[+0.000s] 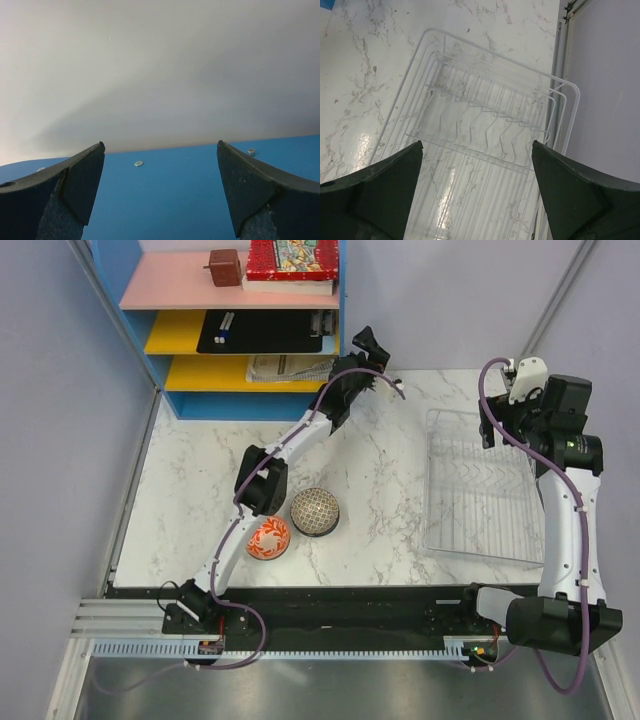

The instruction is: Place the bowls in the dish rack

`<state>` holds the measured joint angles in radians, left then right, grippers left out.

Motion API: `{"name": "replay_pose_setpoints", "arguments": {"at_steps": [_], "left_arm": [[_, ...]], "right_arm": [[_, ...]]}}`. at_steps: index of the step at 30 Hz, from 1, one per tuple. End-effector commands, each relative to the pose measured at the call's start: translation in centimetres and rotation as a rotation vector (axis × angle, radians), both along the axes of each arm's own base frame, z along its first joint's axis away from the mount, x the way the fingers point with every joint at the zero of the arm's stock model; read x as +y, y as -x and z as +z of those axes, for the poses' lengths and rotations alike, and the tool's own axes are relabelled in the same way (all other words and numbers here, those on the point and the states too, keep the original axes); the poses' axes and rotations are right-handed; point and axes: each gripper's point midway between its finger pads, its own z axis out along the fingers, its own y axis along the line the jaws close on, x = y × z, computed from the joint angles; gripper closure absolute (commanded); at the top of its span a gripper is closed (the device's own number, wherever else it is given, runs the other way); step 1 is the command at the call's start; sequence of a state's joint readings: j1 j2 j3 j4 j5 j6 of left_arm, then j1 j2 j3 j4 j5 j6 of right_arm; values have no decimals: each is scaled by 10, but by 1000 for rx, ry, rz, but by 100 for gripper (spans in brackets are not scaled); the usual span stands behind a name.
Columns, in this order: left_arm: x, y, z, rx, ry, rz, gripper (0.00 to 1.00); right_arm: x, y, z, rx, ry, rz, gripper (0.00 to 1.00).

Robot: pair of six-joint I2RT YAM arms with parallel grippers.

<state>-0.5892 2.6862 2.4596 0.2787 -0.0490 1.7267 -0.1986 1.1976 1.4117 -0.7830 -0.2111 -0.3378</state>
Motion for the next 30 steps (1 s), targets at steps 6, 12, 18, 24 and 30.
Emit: {"name": "replay_pose_setpoints", "arguments": {"at_steps": [6, 12, 18, 24, 30], "left_arm": [[300, -78, 41, -108, -53, 653, 0], [326, -81, 42, -112, -45, 685, 0], [361, -82, 43, -106, -35, 739, 0], [375, -74, 40, -82, 5, 752, 0], [311, -61, 13, 28, 117, 641, 0]], "right_arm": [[7, 4, 18, -76, -23, 17, 2], [12, 7, 19, -77, -45, 27, 3], [15, 9, 17, -76, -60, 37, 3], [19, 7, 19, -79, -81, 45, 2], [15, -2, 14, -64, -100, 17, 2]]}}
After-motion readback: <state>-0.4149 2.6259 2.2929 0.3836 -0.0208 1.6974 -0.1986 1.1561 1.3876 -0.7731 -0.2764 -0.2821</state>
